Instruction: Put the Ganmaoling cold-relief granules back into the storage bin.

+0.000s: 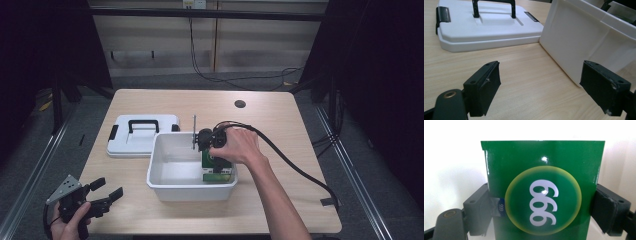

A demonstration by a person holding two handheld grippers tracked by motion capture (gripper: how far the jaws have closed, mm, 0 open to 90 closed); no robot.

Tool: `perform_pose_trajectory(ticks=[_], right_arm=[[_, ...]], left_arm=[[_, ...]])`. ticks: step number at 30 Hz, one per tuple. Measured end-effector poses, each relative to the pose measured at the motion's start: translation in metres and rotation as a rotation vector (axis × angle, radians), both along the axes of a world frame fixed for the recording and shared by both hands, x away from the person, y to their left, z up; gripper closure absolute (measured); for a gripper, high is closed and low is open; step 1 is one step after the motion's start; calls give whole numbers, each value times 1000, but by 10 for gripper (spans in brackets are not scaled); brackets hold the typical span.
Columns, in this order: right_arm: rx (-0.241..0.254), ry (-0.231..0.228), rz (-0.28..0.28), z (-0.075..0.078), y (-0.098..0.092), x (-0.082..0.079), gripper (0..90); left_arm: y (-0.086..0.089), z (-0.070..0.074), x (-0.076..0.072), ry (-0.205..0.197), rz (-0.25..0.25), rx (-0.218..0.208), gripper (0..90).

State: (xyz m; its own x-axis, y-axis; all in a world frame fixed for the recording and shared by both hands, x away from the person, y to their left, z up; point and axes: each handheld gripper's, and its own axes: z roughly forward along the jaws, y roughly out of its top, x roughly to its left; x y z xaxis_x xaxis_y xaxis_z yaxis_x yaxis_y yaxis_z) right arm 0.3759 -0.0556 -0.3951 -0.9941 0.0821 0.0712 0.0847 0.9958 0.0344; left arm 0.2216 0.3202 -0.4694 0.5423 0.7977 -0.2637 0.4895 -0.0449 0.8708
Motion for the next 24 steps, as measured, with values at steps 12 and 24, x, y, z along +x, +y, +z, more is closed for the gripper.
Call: perform_pose_trajectory(ticks=[12,24], right_arm=[[-11,-30,-7,-9,1,1,141],[-12,-40,3,-11,0,0,130]], left_arm=[[0,0,0,-1,0,0,159],[-1,0,1,1,0,-8,159]])
